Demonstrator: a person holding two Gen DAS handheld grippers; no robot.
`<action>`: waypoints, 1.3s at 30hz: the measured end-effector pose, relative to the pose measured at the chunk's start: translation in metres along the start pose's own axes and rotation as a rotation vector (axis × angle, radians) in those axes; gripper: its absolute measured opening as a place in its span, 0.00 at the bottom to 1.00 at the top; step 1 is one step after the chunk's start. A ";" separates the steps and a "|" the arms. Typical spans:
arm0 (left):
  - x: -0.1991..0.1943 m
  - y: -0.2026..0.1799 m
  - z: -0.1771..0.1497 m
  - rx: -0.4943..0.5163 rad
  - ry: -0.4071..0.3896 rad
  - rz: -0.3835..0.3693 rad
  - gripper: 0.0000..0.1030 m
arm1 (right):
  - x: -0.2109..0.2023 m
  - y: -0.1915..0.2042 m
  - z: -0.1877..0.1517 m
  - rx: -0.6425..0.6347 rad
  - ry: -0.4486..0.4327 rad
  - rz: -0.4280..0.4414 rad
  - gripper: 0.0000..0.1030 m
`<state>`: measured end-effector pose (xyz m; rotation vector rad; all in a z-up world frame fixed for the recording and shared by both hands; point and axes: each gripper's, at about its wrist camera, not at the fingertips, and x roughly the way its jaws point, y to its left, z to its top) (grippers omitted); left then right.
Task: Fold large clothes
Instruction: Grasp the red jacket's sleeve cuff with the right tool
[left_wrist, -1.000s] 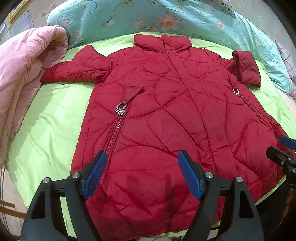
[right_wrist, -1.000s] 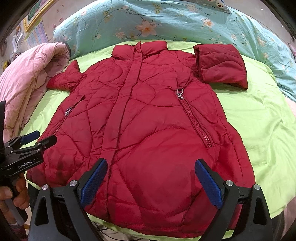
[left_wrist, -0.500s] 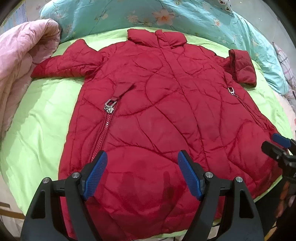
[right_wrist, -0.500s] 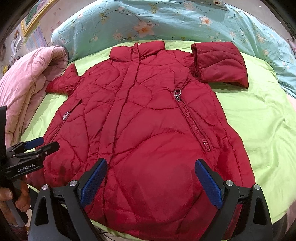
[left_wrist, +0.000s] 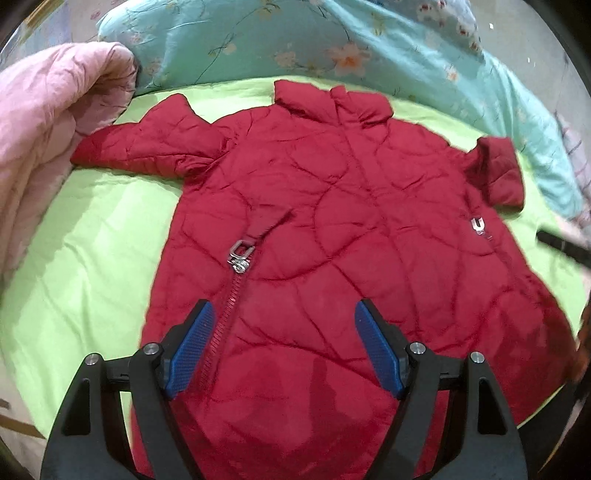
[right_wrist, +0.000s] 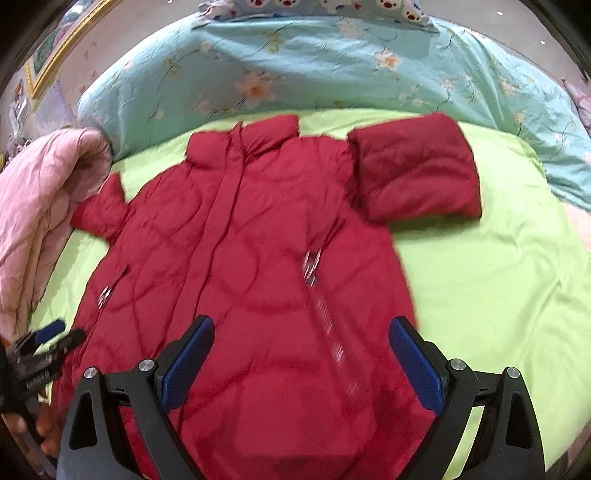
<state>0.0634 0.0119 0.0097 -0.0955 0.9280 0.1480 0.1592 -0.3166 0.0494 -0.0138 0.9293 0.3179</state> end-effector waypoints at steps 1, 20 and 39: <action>0.001 -0.001 0.003 0.020 0.005 0.000 0.76 | 0.003 -0.002 0.006 -0.001 -0.002 -0.006 0.94; 0.028 -0.002 0.041 0.018 0.027 0.025 0.82 | 0.109 -0.051 0.105 0.031 0.004 -0.134 0.86; 0.049 -0.001 0.053 -0.002 0.045 -0.021 0.82 | 0.113 -0.060 0.122 0.108 -0.020 0.017 0.04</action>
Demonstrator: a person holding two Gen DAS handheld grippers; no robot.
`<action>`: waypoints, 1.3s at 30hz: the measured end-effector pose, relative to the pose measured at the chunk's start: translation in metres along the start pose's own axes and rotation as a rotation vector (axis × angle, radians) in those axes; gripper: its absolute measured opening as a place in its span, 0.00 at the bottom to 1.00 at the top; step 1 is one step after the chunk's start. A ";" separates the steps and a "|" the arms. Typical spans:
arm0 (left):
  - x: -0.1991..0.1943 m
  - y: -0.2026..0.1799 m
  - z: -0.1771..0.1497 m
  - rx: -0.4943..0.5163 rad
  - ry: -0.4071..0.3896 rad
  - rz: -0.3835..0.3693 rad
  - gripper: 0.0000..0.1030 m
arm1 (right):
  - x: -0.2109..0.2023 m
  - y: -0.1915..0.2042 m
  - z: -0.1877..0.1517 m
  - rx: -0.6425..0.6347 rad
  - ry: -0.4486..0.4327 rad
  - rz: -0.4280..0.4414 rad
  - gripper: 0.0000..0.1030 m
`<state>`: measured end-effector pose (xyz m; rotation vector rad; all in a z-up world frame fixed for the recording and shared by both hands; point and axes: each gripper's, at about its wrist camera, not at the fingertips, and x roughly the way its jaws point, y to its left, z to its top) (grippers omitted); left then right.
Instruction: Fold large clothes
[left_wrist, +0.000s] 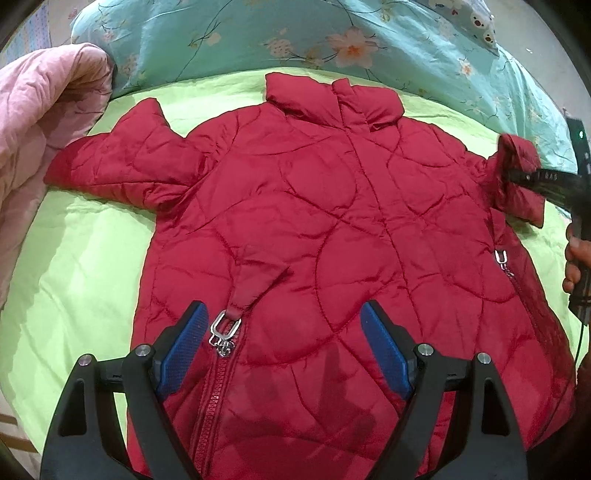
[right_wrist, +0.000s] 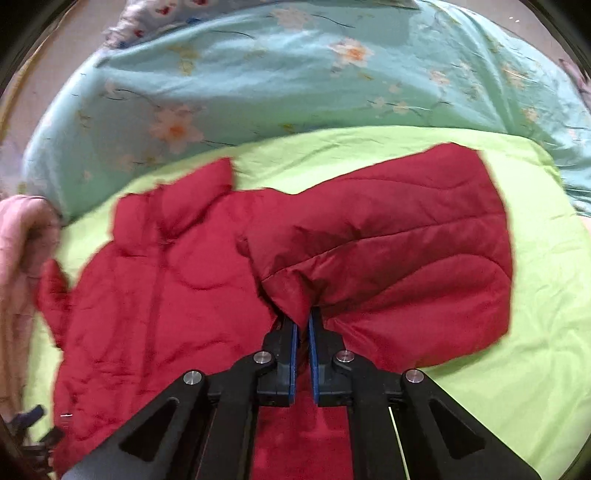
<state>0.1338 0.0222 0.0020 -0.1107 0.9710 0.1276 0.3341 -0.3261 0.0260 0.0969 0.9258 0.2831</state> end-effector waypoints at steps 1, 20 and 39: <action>0.000 0.001 0.000 -0.002 0.002 -0.002 0.82 | -0.002 0.008 0.001 -0.009 0.001 0.036 0.04; 0.016 0.073 0.019 -0.157 -0.019 -0.098 0.82 | 0.068 0.209 -0.003 -0.105 0.340 0.671 0.04; 0.076 0.085 0.067 -0.214 -0.007 -0.219 0.82 | 0.134 0.251 -0.008 -0.022 0.449 0.835 0.48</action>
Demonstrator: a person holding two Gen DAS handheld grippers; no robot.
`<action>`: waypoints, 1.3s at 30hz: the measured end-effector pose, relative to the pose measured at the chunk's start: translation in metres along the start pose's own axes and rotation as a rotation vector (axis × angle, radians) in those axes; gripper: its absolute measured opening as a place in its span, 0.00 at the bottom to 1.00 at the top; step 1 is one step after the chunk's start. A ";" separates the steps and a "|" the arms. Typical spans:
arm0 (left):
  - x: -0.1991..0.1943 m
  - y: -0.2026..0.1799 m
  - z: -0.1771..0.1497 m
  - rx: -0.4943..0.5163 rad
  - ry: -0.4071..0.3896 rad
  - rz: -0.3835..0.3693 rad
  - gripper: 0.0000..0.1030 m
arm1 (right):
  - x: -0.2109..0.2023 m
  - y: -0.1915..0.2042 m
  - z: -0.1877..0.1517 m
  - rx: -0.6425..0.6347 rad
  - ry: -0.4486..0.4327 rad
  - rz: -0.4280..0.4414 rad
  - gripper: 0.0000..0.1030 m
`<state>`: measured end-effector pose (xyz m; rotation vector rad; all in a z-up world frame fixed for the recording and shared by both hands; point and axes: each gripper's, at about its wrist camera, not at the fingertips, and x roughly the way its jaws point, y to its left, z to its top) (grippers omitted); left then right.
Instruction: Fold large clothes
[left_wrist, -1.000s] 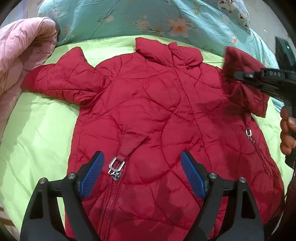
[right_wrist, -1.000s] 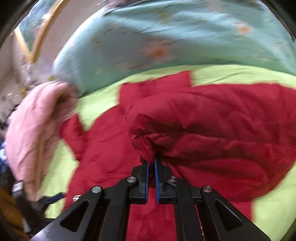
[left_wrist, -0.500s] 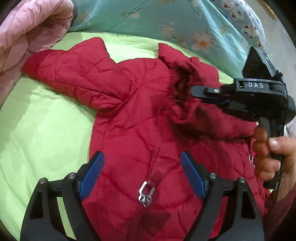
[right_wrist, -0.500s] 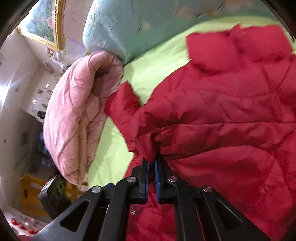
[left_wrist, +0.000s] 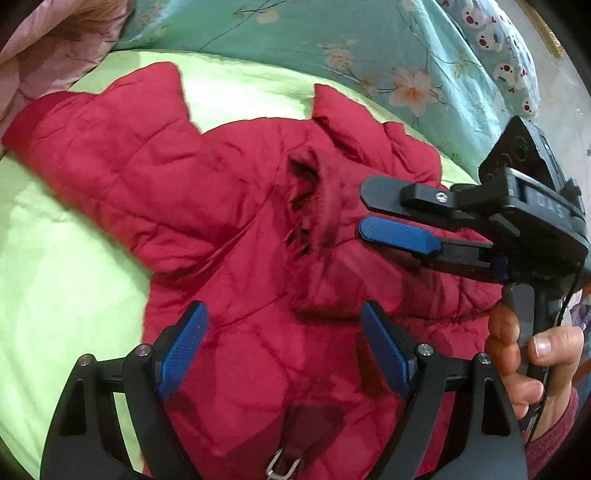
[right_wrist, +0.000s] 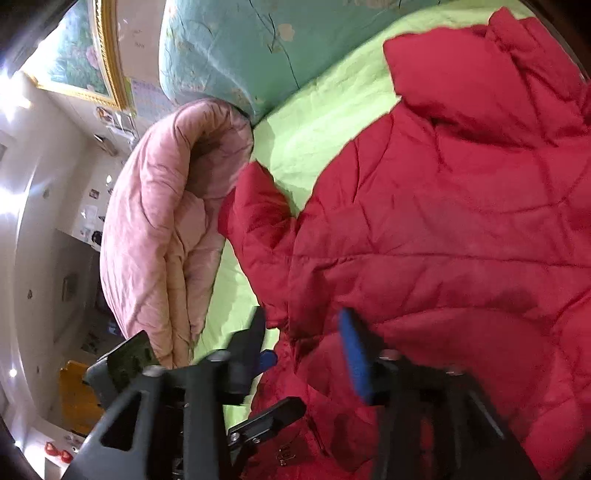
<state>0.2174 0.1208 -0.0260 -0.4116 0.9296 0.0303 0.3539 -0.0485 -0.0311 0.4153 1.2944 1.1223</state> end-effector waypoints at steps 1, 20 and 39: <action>0.003 -0.002 0.003 0.000 -0.001 -0.003 0.82 | -0.003 -0.001 0.000 0.003 -0.006 0.006 0.48; 0.018 -0.011 0.037 0.078 -0.046 0.068 0.10 | -0.228 -0.069 -0.039 0.087 -0.477 -0.470 0.47; 0.039 0.009 0.024 0.091 -0.044 0.104 0.15 | -0.153 -0.115 -0.039 -0.055 -0.281 -0.839 0.46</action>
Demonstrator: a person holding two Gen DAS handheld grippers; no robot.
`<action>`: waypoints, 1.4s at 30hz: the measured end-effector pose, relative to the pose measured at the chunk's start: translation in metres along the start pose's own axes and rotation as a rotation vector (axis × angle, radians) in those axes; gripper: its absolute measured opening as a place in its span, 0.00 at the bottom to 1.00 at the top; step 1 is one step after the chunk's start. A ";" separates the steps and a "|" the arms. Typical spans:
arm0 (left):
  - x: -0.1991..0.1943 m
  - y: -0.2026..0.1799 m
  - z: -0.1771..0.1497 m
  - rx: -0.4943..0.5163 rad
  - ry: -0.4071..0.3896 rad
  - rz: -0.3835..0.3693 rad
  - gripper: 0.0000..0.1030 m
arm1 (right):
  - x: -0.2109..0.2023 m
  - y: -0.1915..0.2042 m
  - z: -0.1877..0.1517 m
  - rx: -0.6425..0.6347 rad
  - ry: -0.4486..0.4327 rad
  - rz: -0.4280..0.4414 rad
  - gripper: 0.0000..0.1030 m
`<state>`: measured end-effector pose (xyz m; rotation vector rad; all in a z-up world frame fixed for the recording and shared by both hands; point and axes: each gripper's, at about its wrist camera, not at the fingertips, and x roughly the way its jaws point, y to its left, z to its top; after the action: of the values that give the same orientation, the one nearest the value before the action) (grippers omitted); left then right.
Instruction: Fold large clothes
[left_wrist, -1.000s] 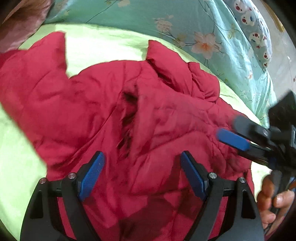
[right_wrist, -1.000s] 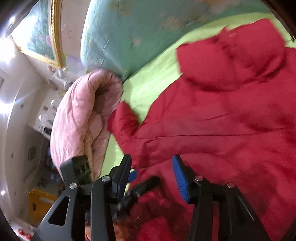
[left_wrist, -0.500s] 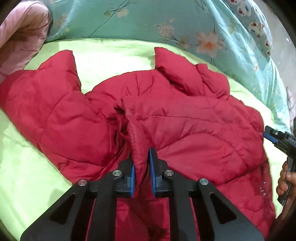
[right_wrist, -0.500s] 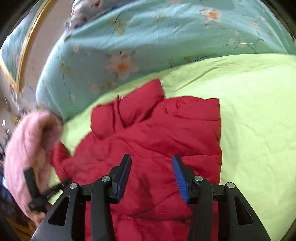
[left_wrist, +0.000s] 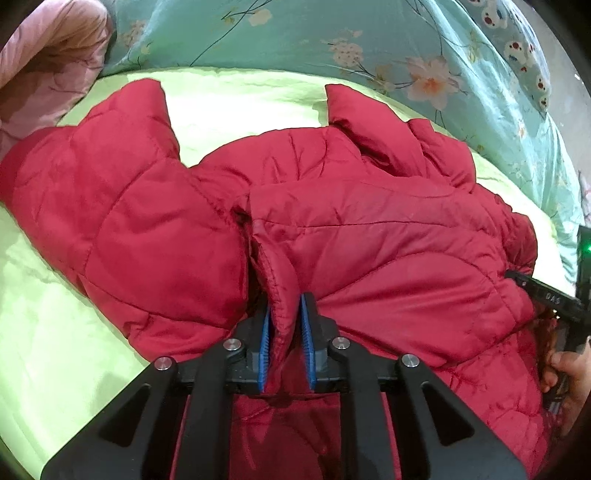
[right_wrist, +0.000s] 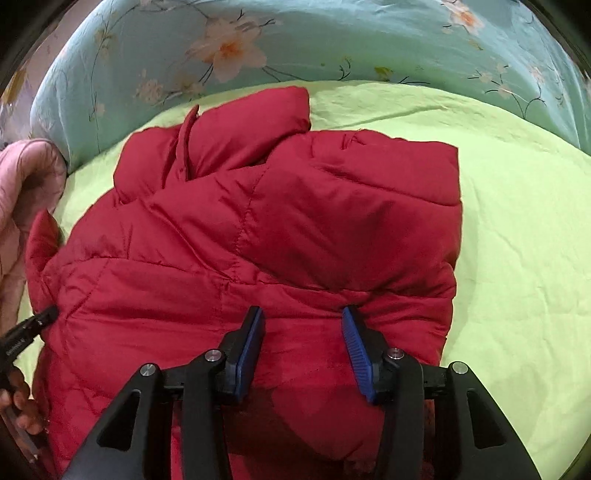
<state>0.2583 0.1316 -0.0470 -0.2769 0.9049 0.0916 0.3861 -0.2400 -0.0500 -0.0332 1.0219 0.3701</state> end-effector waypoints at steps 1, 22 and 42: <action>0.000 0.001 0.000 -0.006 0.001 -0.005 0.15 | 0.001 0.001 -0.001 -0.003 0.001 -0.001 0.46; -0.062 0.043 -0.026 -0.138 -0.062 -0.039 0.38 | -0.074 0.048 -0.029 0.016 -0.044 0.239 0.48; -0.037 0.189 0.004 -0.623 -0.155 -0.080 0.69 | -0.103 0.083 -0.099 -0.031 0.025 0.363 0.51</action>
<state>0.2015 0.3158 -0.0532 -0.8721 0.6911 0.3183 0.2301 -0.2110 -0.0033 0.1218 1.0473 0.7173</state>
